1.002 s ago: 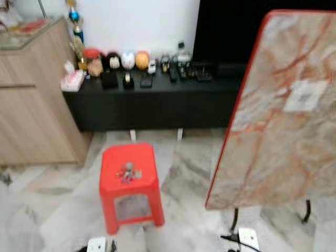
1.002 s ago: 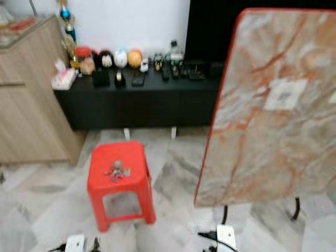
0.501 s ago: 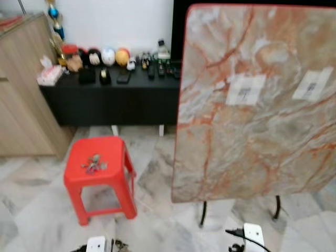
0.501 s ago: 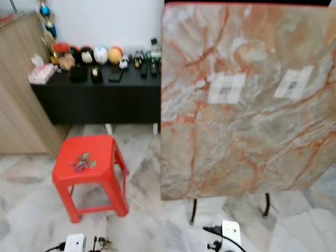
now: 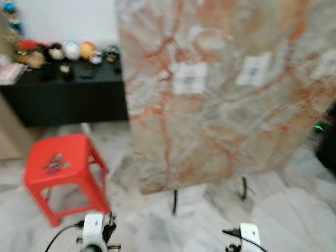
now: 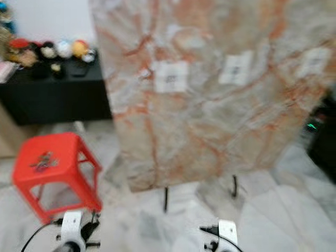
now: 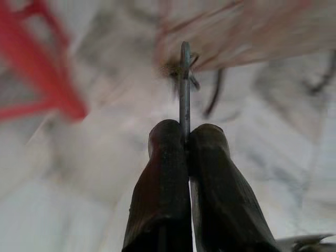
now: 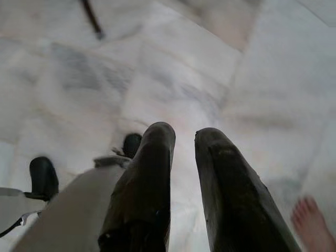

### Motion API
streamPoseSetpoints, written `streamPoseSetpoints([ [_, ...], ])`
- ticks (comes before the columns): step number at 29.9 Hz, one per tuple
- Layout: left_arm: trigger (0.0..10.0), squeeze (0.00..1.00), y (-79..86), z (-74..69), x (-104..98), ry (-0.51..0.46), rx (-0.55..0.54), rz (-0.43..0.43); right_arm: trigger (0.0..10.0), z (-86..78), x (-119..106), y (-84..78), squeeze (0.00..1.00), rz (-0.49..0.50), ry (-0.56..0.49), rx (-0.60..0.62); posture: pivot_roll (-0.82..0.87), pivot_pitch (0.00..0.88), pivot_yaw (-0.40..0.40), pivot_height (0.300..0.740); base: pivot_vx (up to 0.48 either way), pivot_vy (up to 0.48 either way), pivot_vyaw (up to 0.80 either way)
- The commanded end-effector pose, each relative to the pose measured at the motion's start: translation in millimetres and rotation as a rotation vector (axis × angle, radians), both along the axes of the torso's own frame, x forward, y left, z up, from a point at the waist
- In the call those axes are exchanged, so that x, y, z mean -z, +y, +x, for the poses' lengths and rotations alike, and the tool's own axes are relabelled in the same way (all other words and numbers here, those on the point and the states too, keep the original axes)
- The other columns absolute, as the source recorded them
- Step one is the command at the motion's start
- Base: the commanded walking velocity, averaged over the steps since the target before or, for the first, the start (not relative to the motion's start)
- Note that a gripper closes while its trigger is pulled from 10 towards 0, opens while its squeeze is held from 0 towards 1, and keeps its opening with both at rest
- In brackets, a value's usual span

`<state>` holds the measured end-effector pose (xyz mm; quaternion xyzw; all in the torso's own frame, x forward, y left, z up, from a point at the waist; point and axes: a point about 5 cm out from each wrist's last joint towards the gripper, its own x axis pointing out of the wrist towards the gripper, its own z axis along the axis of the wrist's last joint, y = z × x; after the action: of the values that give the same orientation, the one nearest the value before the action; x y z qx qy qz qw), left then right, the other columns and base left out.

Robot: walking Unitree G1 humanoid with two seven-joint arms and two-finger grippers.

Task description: Hang keys on a hook

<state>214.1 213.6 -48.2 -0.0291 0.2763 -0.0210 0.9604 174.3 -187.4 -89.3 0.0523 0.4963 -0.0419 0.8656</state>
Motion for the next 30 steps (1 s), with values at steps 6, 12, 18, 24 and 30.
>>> streamPoseSetpoints([
  [6,10.0,0.0,-7.9,21.0,-20.2,-0.143,0.064,0.01,10.0,-4.3,2.1,0.2,0.0,-0.001,0.02,0.004,0.04,0.013,-0.063,0.74,0.0,0.0,-0.76],
  [12,10.0,0.0,-18.8,30.7,-31.5,-0.22,0.109,0.043,10.0,-5.1,2.3,-0.3,0.0,0.002,0.021,0.0,0.03,0.008,-0.063,0.74,0.0,0.0,-0.76],
  [18,10.0,0.0,-27.6,48.8,-60.1,-0.359,0.224,0.092,10.0,-5.8,2.6,-0.6,0.0,0.001,0.023,-0.007,0.04,0.001,-0.063,0.74,0.0,0.0,-0.76],
  [24,10.0,0.0,-28.8,62.0,-82.2,-0.447,0.238,0.1,10.0,-6.2,2.7,-0.2,0.0,0.003,0.022,-0.013,0.04,0.0,-0.06,0.74,0.0,0.0,-0.76],
  [30,10.0,0.0,-32.2,64.4,-93.4,-0.481,0.269,0.12,10.0,-6.3,2.7,-0.3,0.0,0.004,0.015,-0.009,0.03,0.0,-0.057,0.74,0.0,0.0,-0.6],
])
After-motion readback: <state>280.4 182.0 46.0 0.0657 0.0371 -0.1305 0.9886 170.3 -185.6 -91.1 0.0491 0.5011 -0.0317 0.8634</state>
